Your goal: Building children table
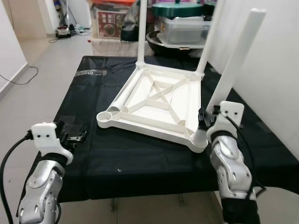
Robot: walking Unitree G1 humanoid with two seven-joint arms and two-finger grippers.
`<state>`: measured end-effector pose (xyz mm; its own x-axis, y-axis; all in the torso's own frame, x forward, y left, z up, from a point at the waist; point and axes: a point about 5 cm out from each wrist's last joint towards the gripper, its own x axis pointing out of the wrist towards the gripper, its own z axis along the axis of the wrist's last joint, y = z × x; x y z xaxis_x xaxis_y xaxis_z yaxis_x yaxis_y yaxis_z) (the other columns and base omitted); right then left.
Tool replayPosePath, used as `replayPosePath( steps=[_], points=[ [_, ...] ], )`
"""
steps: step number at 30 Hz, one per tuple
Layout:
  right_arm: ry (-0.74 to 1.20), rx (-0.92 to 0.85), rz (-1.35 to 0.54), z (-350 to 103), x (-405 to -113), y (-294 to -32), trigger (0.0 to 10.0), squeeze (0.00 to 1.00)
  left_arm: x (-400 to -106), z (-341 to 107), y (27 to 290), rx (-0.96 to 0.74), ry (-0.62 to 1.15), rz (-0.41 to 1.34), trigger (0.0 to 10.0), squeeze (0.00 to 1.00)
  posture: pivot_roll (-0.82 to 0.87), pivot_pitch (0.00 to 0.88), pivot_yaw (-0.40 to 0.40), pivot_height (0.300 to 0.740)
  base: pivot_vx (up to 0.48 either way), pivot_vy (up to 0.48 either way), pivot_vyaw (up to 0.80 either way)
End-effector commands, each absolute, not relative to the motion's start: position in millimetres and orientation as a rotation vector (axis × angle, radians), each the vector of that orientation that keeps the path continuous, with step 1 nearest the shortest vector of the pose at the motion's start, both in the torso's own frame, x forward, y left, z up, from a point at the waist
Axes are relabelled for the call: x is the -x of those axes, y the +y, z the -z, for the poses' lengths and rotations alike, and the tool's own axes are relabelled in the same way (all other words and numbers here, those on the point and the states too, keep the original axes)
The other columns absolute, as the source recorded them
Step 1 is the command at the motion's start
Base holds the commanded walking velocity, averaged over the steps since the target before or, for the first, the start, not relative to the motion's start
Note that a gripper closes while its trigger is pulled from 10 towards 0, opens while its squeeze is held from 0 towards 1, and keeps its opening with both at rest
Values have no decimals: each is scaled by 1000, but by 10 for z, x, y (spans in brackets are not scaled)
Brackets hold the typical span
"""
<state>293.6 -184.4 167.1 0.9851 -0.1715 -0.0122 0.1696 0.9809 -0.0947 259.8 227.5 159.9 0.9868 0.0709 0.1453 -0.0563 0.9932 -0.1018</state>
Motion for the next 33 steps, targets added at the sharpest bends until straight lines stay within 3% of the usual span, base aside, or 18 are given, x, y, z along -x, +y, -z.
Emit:
replayPosePath(
  steps=[1, 2, 3, 9, 12, 20, 33],
  points=[
    [56, 125, 93, -1660, -2884, -1793, 10000, 1000, -2580, -1630, 2258, 52, -143, -71, 10000, 0, -28, 0, -47, 740, 0, 0, 0],
    [112, 150, 63, -1603, -2854, -1790, 10000, 1000, -2561, -1648, 2247, 25, -146, -77, 10000, 0, -37, 0, -41, 740, 0, 0, 0],
    [167, 153, 20, -1548, -2811, -1787, 10000, 0, -2526, -1674, 2221, 24, -150, -83, 10000, 0, -41, 0, -38, 740, 0, 0, 0],
    [308, 146, -63, -1445, -2736, -1753, 10000, 0, -2411, -1706, 2116, -24, -147, -96, 10000, 0, -33, 0, -40, 740, 0, 0, 0],
    [370, 32, -184, -1394, -2704, -1638, 10000, 0, -2340, -1675, 2036, -83, -132, -96, 10000, 0, -26, 0, -46, 740, 0, 0, 0],
    [135, 148, -410, -1593, -2678, -1394, 10000, 0, -2267, -1688, 1957, -155, -135, -134, 10000, 0, -2, 0, -50, 740, 0, 0, 0],
    [-25, 164, -477, -1783, -2904, -1066, 10000, 0, -2266, -1650, 1880, -257, -117, -104, 10000, 0, 16, 0, -44, 740, 0, 0, 0]
  ],
)
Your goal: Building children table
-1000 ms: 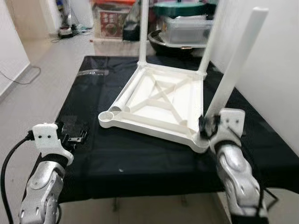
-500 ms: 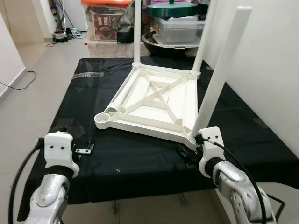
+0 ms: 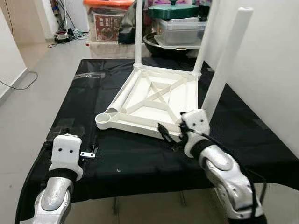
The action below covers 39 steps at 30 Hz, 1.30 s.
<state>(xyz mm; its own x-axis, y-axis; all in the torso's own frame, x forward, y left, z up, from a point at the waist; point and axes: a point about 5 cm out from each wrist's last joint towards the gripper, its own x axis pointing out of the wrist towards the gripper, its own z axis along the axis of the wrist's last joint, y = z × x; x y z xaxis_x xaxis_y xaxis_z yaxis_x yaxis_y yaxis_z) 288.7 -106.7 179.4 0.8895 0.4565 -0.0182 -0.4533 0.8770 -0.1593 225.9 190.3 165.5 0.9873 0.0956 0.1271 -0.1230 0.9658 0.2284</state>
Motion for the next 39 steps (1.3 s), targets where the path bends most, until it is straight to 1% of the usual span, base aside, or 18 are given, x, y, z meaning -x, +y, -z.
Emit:
replayPosePath(
  steps=[1, 4, 6, 9, 12, 13, 15, 17, 19, 21, 22, 23, 26, 28, 31, 33, 36, 39],
  points=[
    [-25, 164, -477, -1783, -2904, -1066, 10000, 0, -2266, -1650, 1880, -257, -117, -104, 10000, 0, 16, 0, -44, 740, 0, 0, 0],
    [-26, 156, -473, -1753, -3004, -1040, 10000, 0, -2292, -1648, 1860, -275, -121, -92, 10000, 0, 20, 0, -38, 740, 0, 0, 0],
    [-19, 126, -394, -1774, -3296, -1062, 10000, 0, -2327, -1648, 1842, -281, -126, -81, 10000, 0, 22, 0, -35, 740, 0, 0, 0],
    [-11, 99, -348, -1797, -3422, -1080, 10000, 0, -2339, -1650, 1838, -279, -129, -77, 10000, 0, 22, 0, -35, 740, 0, 0, 0],
    [-55, 86, -219, -1996, -3812, -1095, 10000, 0, -2387, -1660, 1816, -284, -135, -71, 10000, 0, 40, 0, -31, 740, 0, 0, 0],
    [-55, 86, -219, -1996, -3812, -1095, 10000, 0, -2387, -1660, 1816, -284, -135, -71, 10000, 0, 40, 0, -31, 740, 0, 0, 0],
    [-68, 135, -203, -2060, -3902, -1069, 10000, 0, -2399, -1666, 1799, -287, -139, -68, 10000, 0, 49, 0, -41, 740, 0, 0, 0],
    [-50, 314, -131, -2089, -4010, -1123, 10000, 0, -2398, -1674, 1777, -293, -145, -66, 10000, 0, 57, 0, -53, 740, 0, 0, 0],
    [-9, 325, -44, -2054, -4045, -1281, 10000, 0, -2388, -1667, 1781, -301, -142, -72, 10000, 0, 71, 0, -76, 740, 0, 0, 0],
    [67, 308, 144, -1946, -4044, -1692, 10000, 0, -2363, -1642, 1811, -308, -133, -95, 10000, 0, 72, 0, -81, 740, 0, 0, 0],
    [67, 308, 144, -1946, -4044, -1692, 10000, 0, -2363, -1642, 1811, -308, -133, -95, 10000, 0, 72, 0, -81, 740, 0, 0, 0],
    [100, 300, 227, -1880, -4008, -1938, 10000, 0, -2355, -1632, 1814, -308, -130, -99, 10000, 0, 64, 0, -73, 740, 0, 0, 0],
    [125, 300, 297, -1829, -3958, -2155, 10000, 0, -2351, -1624, 1809, -308, -127, -98, 10000, 0, 59, 0, -70, 740, 0, 0, 0],
    [166, 319, 420, -1744, -3855, -2553, 10000, 0, -2361, -1610, 1784, -315, -125, -79, 10000, 0, 43, 0, -62, 740, 0, 0, 0],
    [188, 342, 477, -1703, -3778, -2770, 10000, 0, -2380, -1599, 1778, -319, -122, -70, 10000, 0, 23, 0, -50, 740, 0, 0, 0],
    [244, 388, 593, -1622, -3585, -3181, 10000, 0, -2418, -1588, 1770, -325, -121, -56, 10000, 0, -9, 0, -33, 740, 0, 0, 0],
    [292, 421, 655, -1541, -3433, -3406, 10000, 0, -2440, -1588, 1758, -330, -123, -46, 10000, 0, -14, 0, -32, 740, 0, 0, 0],
    [290, 419, 635, -1509, -3413, -3416, 10000, 0, -2445, -1587, 1753, -332, -124, -44, 10000, 0, -14, 0, -32, 740, 0, 0, 0]
  ],
)
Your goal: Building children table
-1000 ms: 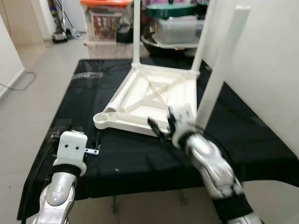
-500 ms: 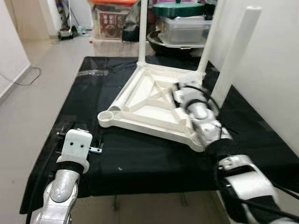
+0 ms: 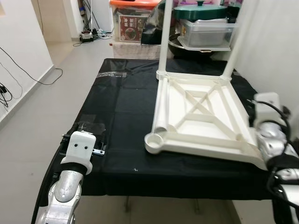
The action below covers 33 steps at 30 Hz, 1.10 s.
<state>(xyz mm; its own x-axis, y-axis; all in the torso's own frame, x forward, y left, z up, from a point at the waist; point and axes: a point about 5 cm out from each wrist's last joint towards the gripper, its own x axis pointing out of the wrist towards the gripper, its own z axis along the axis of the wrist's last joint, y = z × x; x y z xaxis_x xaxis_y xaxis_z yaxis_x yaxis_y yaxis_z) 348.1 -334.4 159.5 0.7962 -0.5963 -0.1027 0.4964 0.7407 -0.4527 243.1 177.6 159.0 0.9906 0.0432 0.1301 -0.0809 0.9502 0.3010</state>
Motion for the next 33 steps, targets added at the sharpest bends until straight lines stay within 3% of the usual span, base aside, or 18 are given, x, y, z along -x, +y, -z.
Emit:
replayPosePath(
  steps=[1, 2, 3, 4, 7, 8, 11, 12, 13, 14, 15, 18, 20, 24, 28, 33],
  points=[
    [238, 370, 506, -1487, -3504, -3220, 10000, 0, -2447, -1580, 1751, -334, -123, -43, 10000, 0, -18, 0, -29, 740, 0, 0, 0],
    [171, 350, 362, -1525, -3626, -2952, 10000, 0, -2450, -1578, 1750, -335, -123, -41, 10000, 0, -15, 0, -30, 740, 0, 0, 0],
    [171, 350, 362, -1525, -3626, -2952, 10000, 0, -2450, -1578, 1750, -335, -123, -41, 10000, 0, -15, 0, -30, 740, 0, 0, 0],
    [126, 341, 266, -1559, -3695, -2765, 10000, 0, -2451, -1577, 1748, -336, -123, -41, 10000, 0, -15, 0, -30, 740, 0, 0, 0],
    [10, 289, -110, -1653, -3840, -2032, 10000, 0, -2456, -1584, 1749, -339, -129, -43, 10000, 0, -9, 0, -36, 740, 0, 0, 0],
    [10, 289, -110, -1653, -3840, -2032, 10000, 0, -2456, -1584, 1749, -339, -129, -43, 10000, 0, -9, 0, -36, 740, 0, 0, 0],
    [-59, 231, -373, -1735, -3823, -1585, 10000, 0, -2451, -1598, 1771, -343, -136, -57, 10000, 0, 18, 0, -54, 740, 0, 0, 0],
    [-59, 231, -373, -1735, -3823, -1585, 10000, 0, -2451, -1598, 1771, -343, -136, -57, 10000, 0, 18, 0, -54, 740, 0, 0, 0],
    [-67, 194, -549, -1758, -3762, -1350, 10000, 0, -2426, -1608, 1821, -350, -140, -86, 10000, 0, 25, 0, -60, 740, 0, 0, 0],
    [-67, 194, -549, -1758, -3762, -1350, 10000, 0, -2426, -1608, 1821, -350, -140, -86, 10000, 0, 25, 0, -60, 740, 0, 0, 0],
    [-60, 186, -677, -1748, -3709, -1174, 10000, 0, -2388, -1628, 1942, -360, -144, -161, 10000, 0, 29, 0, -65, 740, 0, 0, 0],
    [-39, 192, -735, -1719, -3685, -1086, 10000, 0, -2347, -1645, 2078, -374, -143, -245, 10000, 0, 29, 0, -66, 740, 0, 0, 0],
    [21, 218, -705, -1625, -3725, -1044, 10000, 0, -2226, -1666, 2400, -389, -127, -416, 10000, 0, 51, 0, -87, 740, 0, 0, 0],
    [69, 219, -691, -1548, -3738, -994, 10000, 0, -2099, -1669, 2629, -379, -103, -520, 10000, 0, 61, 0, -90, 740, 0, 0, 0],
    [-10, 530, -857, -1445, -3591, -921, 10000, 0, -2051, -1666, 2621, -408, -98, -511, 10000, 0, 70, 0, -86, 740, 0, 0, 0],
    [29, 698, -979, -1414, -3539, -1030, 10000, 0, -2102, -1654, 2569, -410, -100, -490, 10000, 0, 58, 0, -80, 740, 0, 0, 0]
  ],
)
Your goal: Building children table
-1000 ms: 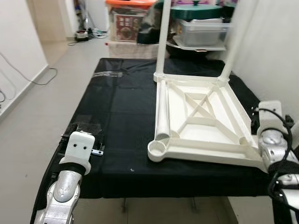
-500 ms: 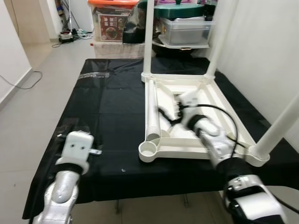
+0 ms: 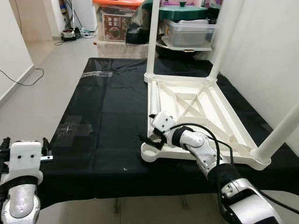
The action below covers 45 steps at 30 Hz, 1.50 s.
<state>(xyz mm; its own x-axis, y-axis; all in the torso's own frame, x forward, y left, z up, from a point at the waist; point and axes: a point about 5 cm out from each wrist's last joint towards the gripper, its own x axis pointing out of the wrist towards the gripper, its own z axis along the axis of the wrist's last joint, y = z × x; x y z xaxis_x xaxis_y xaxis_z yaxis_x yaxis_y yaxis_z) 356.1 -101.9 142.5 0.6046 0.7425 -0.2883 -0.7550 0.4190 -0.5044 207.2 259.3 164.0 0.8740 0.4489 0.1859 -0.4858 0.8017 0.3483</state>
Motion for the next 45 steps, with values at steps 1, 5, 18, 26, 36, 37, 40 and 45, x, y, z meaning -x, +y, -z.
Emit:
replayPosePath(
  steps=[1, 5, 18, 26, 36, 37, 40, 45],
  points=[
    [29, 698, -979, -1414, -3539, -1030, 10000, 0, -2102, -1654, 2569, -410, -100, -490, 10000, 0, 58, 0, -80, 740, 0, 0, 0],
    [51, 766, -970, -1445, -3597, -1129, 10000, 0, -2147, -1663, 2543, -402, -110, -486, 10000, 0, 59, 0, -84, 740, 0, 0, 0],
    [141, 866, -832, -1415, -3756, -1053, 10000, 0, -2198, -1682, 2513, -390, -125, -473, 10000, 0, 74, 0, -91, 740, 0, 0, 0],
    [177, 917, -898, -1363, -3722, -1073, 10000, 0, -2218, -1676, 2508, -389, -127, -469, 10000, 0, 72, 0, -92, 740, 0, 0, 0],
    [234, 1035, -780, -1380, -3830, -1229, 10000, 0, -2248, -1643, 2471, -383, -126, -458, 10000, 0, 68, 0, -92, 740, 0, 0, 0],
    [234, 1035, -780, -1380, -3830, -1229, 10000, 0, -2248, -1643, 2471, -383, -126, -458, 10000, 0, 68, 0, -92, 740, 0, 0, 0],
    [238, 1050, -745, -1381, -3848, -1226, 10000, 0, -2251, -1641, 2463, -384, -127, -453, 10000, 0, 65, 0, -91, 740, 0, 0, 0],
    [120, 961, -573, -1485, -3921, -1030, 10000, 0, -2272, -1644, 2453, -383, -129, -451, 10000, 0, 62, 0, -90, 740, 0, 0, 0]
  ],
)
